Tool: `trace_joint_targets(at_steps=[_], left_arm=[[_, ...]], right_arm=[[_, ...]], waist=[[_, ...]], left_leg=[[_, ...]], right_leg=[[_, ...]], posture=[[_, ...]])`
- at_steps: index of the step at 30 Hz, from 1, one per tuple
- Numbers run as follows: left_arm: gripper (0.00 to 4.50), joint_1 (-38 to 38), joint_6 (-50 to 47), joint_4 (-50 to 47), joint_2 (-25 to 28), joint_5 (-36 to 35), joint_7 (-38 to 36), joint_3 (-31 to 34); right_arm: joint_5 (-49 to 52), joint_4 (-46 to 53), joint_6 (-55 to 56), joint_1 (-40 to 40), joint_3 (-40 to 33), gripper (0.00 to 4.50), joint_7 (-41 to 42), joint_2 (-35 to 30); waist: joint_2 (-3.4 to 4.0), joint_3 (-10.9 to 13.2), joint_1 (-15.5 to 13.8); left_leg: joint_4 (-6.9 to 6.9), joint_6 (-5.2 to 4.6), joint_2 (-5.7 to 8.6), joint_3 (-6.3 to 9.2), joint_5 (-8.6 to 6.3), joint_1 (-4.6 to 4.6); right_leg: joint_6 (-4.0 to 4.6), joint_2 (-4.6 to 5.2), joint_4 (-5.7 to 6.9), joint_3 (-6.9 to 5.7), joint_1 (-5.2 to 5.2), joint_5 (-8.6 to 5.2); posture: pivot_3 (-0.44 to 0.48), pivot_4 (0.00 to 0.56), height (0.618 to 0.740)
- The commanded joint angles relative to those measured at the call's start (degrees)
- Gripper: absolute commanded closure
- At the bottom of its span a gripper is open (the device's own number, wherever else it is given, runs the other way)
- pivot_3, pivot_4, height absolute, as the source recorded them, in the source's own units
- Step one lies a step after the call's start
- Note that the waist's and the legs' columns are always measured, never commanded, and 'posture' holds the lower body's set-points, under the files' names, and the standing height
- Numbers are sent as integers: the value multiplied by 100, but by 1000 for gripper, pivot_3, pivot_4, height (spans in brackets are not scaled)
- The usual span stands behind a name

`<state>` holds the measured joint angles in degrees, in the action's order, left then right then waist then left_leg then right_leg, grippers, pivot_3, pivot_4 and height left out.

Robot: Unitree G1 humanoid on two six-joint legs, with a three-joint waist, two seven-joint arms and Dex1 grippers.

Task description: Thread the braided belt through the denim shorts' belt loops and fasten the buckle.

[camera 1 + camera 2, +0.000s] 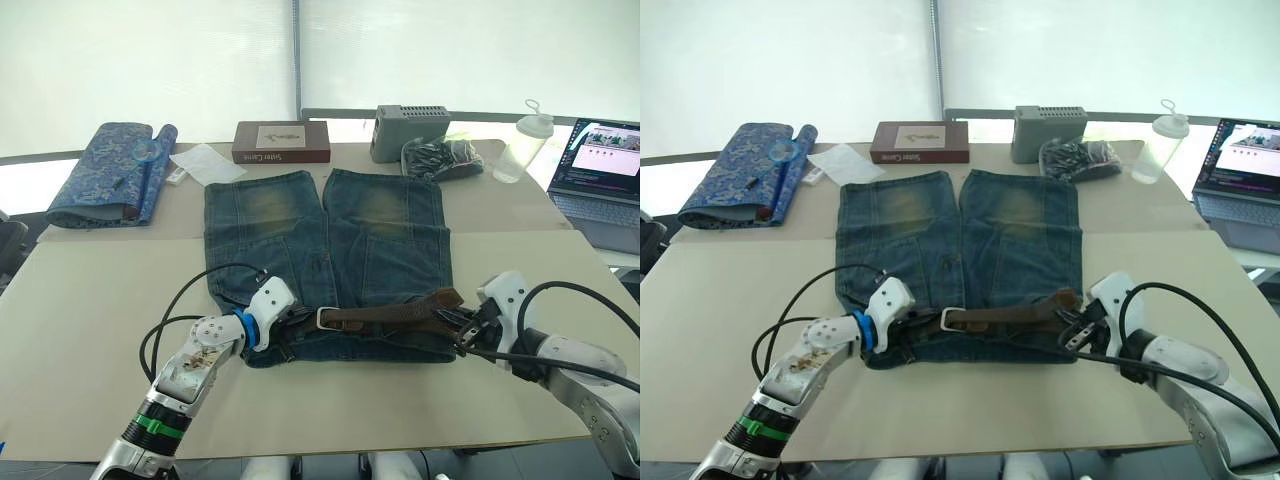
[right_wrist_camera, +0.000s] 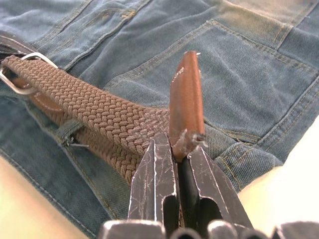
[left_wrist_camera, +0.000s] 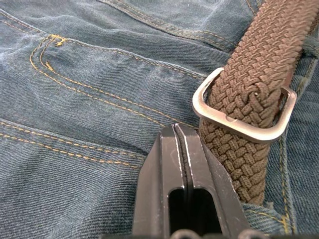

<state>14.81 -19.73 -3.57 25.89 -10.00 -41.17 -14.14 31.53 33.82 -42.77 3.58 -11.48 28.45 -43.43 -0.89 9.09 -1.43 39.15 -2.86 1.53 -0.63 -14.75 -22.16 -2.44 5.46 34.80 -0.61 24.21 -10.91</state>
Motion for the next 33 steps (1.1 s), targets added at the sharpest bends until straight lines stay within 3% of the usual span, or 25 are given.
trace_joint_targets(at_steps=[1, 4, 9, 15, 21, 29, 33], left_arm=[[4469, -321, -50, 485, 24, 122, -74, -76], [4469, -366, -218, 219, -66, -344, -267, 221], [4469, -254, -1387, -627, -208, -1698, -434, 925], [4469, 124, -2329, -1144, -185, -2488, -512, 1036], [4469, 536, -2406, -924, -598, -2385, -193, 843], [4469, 876, -2699, 404, -414, -674, 581, -567], [4469, 800, -2325, 653, -289, -217, 404, -1045]], right_arm=[[-768, -39, 599, 126, 145, 4500, 24, -217], [-1454, -242, 1222, 140, 605, 4500, 23, -289], [-2345, -753, 2020, -99, 1258, 4500, -7, -213], [-2670, -1007, 2326, -254, 1344, 4500, -41, 64], [-2708, -886, 2237, -177, 1248, 4500, 55, 183], [-2653, -613, 1988, -60, 1132, 4500, 17, 341], [-2671, -507, 1868, -54, 1087, 4500, 13, 420]], waist=[[10, -7, -5], [11, -8, 14], [6, -4, 73], [-16, 9, 26], [-29, 16, 34], [-34, 14, 14], [-29, -3, 24]], left_leg=[[0, 0, 0, 0, 0, 2], [0, 0, -1, -1, 0, 7], [0, 0, -1, -2, -1, -5], [2, -1, 9, 0, 0, -13], [2, -1, 10, 0, 0, -11], [2, -1, 12, 1, 0, -2], [2, -1, 11, 1, 0, 16]], right_leg=[[0, 0, 0, 0, -2, 0], [-1, -2, 1, -1, -3, -2], [-3, -4, 2, -2, 9, -4], [-3, -4, 2, -7, 12, -4], [0, -5, 2, -5, 10, -1], [2, -9, 3, -7, 0, -1], [-1, -5, 4, -3, -13, -4]], posture=[[0, 150, 740], [0, 150, 740], [0, 150, 740], [0, 150, 740], [0, 150, 740], [0, 150, 740], [0, 150, 740]])
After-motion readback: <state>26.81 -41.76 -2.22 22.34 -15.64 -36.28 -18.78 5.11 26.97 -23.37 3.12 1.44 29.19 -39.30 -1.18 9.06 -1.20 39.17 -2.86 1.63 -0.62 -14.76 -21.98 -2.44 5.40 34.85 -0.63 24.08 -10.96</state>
